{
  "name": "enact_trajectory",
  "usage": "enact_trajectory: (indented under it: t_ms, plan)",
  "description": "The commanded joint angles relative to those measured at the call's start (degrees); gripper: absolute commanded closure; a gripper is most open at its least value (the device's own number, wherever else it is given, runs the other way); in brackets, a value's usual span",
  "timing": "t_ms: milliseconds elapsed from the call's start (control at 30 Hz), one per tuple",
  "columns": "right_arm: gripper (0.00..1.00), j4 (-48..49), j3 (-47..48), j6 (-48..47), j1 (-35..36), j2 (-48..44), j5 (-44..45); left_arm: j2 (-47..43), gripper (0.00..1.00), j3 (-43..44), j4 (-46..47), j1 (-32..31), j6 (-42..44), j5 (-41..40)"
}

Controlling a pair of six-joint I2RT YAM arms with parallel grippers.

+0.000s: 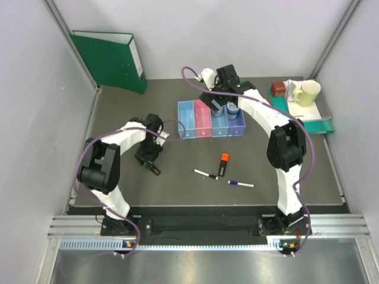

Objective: Sort the stationery into containers
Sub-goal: Place the stationery in the storage box, then move the pen to the center of the board.

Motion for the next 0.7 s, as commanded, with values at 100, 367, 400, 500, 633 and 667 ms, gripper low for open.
enact_trajectory:
  t_ms: [100,367,400,500,633,667]
  plan:
    - [0.03,2.1,0.5,0.3,0.7,-5.0,0.7,2.4,0.55,-0.4,4.2,1.3,4.8,-0.7]
    - [0.02,2.4,0.0,0.5,0.7,-6.2,1.6,4.8,0.56,1.6,8.4,1.9,8.5,0.5]
    - [0.02,2.3,-0.1,0.6,0.7,-6.2,1.6,5.1,0.56,2.2,8.7,1.9,8.6,0.6]
    - [0.02,2.2,-0.2,0.6,0.7,-6.3,1.8,5.5,0.56,4.0,10.4,1.9,8.8,1.4]
    - [0.02,2.2,-0.2,0.6,0.7,-6.5,2.1,6.4,0.57,6.5,12.9,1.9,10.0,3.0]
    - [0.02,2.1,-0.1,0.4,0.7,-6.5,2.1,7.1,0.57,7.3,14.3,1.9,10.4,3.3]
